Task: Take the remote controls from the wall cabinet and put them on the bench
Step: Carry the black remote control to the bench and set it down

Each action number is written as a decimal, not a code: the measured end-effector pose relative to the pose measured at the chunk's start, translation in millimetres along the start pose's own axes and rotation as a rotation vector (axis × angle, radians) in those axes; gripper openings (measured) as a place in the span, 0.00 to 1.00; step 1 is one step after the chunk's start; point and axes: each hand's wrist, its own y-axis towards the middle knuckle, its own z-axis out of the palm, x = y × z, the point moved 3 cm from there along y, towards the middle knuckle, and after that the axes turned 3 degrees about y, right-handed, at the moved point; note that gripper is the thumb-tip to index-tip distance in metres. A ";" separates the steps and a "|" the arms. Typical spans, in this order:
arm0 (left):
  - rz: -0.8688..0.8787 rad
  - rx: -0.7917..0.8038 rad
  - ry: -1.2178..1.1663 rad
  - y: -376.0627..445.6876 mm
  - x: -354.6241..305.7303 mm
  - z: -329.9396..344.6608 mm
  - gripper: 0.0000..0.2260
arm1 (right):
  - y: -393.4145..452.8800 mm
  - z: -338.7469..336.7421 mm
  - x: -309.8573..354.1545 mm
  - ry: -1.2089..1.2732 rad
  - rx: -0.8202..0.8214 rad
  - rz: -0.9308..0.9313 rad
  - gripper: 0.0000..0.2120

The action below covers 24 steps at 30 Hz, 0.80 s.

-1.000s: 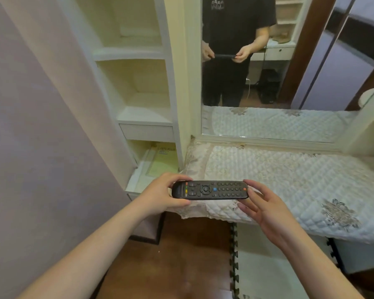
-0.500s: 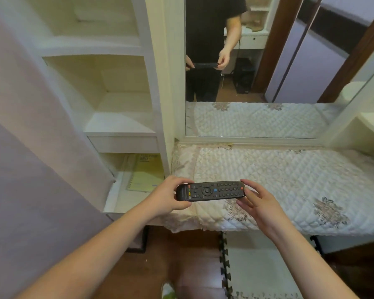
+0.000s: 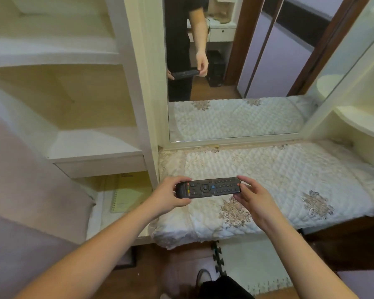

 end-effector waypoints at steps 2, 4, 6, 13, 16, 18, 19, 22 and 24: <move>-0.022 0.004 -0.035 13.4 -1.2 4.8 0.25 | 12.4 -5.1 -1.2 -0.011 -0.021 0.011 0.11; -0.051 -0.005 -0.049 26.5 -1.5 9.1 0.25 | 27.1 -9.9 -3.5 -0.020 -0.039 0.025 0.12; -0.084 -0.007 -0.057 39.5 0.6 13.2 0.26 | 43.7 -14.1 -6.6 -0.020 -0.049 0.039 0.12; -0.242 -0.061 -0.212 80.8 10.6 21.2 0.23 | 106.6 -25.2 -14.7 -0.086 -0.054 0.096 0.12; -0.328 -0.096 -0.311 97.4 21.5 27.0 0.21 | 134.0 -25.5 -19.1 -0.120 -0.055 0.116 0.12; -0.395 -0.124 -0.380 107.7 30.8 31.0 0.21 | 149.1 -24.3 -23.4 -0.135 -0.050 0.131 0.11; -0.428 -0.142 -0.405 112.8 35.8 33.1 0.20 | 155.7 -23.9 -25.9 -0.150 -0.050 0.137 0.11; -0.515 -0.184 -0.457 125.1 47.9 40.6 0.18 | 172.0 -23.3 -34.1 -0.177 -0.067 0.155 0.11; -0.572 -0.199 -0.472 132.6 56.2 47.0 0.15 | 181.3 -23.6 -39.5 -0.194 -0.073 0.175 0.10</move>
